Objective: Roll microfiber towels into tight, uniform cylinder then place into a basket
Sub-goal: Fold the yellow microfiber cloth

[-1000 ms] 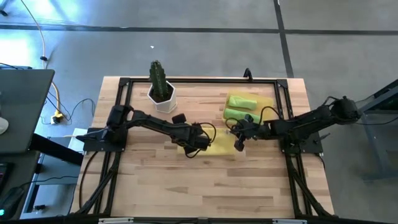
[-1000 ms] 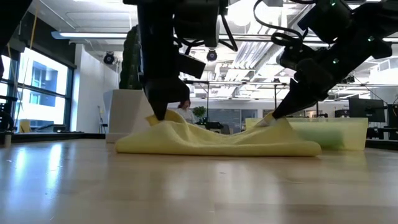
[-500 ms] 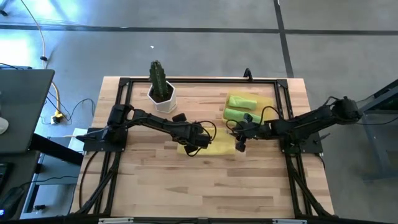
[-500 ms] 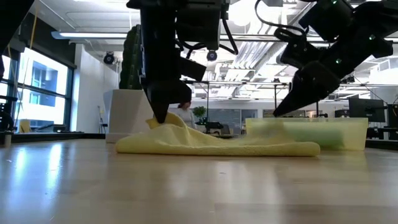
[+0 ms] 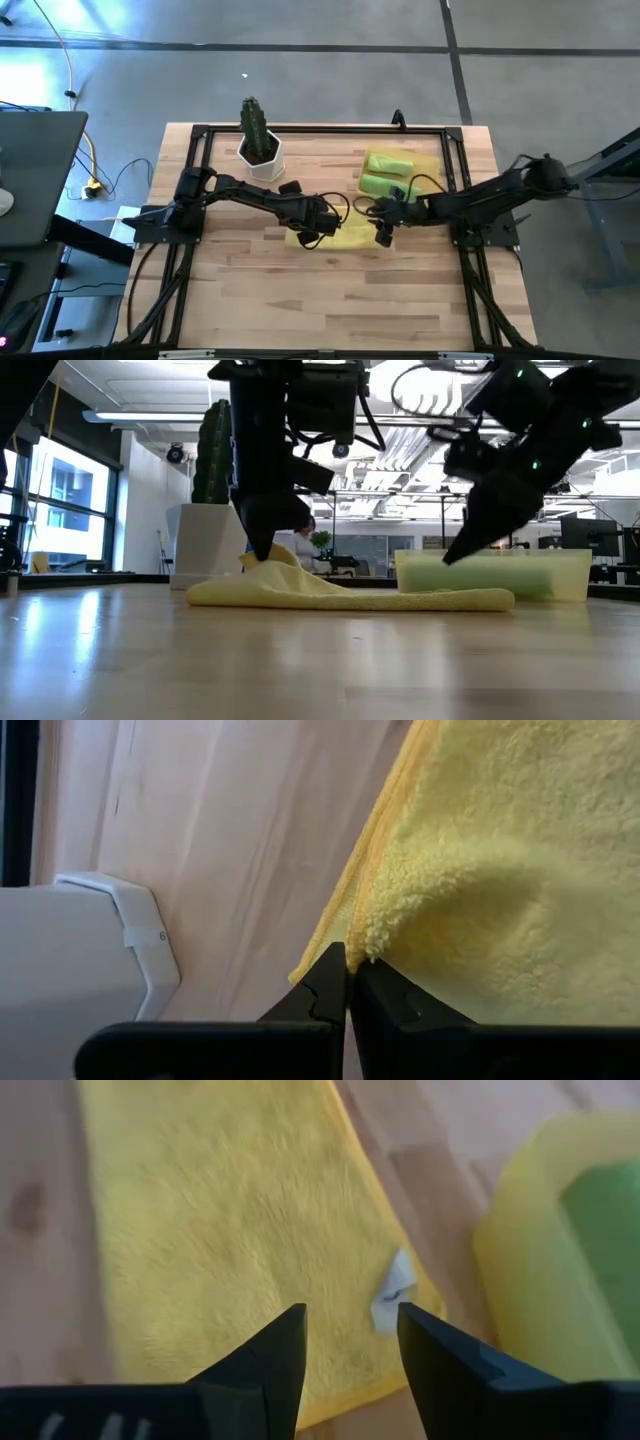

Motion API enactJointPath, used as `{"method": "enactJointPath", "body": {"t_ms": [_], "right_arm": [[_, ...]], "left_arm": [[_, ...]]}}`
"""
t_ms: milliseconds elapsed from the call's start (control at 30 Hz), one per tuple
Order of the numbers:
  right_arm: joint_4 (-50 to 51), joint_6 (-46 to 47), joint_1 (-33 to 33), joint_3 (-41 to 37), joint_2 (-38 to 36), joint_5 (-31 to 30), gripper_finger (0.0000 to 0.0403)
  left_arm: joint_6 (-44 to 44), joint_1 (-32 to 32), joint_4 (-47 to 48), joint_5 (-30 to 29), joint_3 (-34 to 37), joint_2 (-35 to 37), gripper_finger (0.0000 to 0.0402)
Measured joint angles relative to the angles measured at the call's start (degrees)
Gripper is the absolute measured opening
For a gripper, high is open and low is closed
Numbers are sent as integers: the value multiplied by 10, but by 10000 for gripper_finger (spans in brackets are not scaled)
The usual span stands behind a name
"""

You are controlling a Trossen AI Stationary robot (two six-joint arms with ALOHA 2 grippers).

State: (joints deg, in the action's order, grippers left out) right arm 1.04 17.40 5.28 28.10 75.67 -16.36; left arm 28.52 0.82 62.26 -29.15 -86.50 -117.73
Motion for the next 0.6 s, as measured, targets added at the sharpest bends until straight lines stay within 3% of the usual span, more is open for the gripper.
{"method": "enactJointPath", "body": {"t_ms": [300,433,600], "right_arm": [[-65,-4,0,3,102,-23,144],[-65,-5,0,3,109,-37,144],[-65,-4,0,2,108,-37,144]], "left_arm": [[-2,0,13,9,0,0,0],[-2,0,14,12,0,0,6],[-2,0,23,1,0,0,39]]}}
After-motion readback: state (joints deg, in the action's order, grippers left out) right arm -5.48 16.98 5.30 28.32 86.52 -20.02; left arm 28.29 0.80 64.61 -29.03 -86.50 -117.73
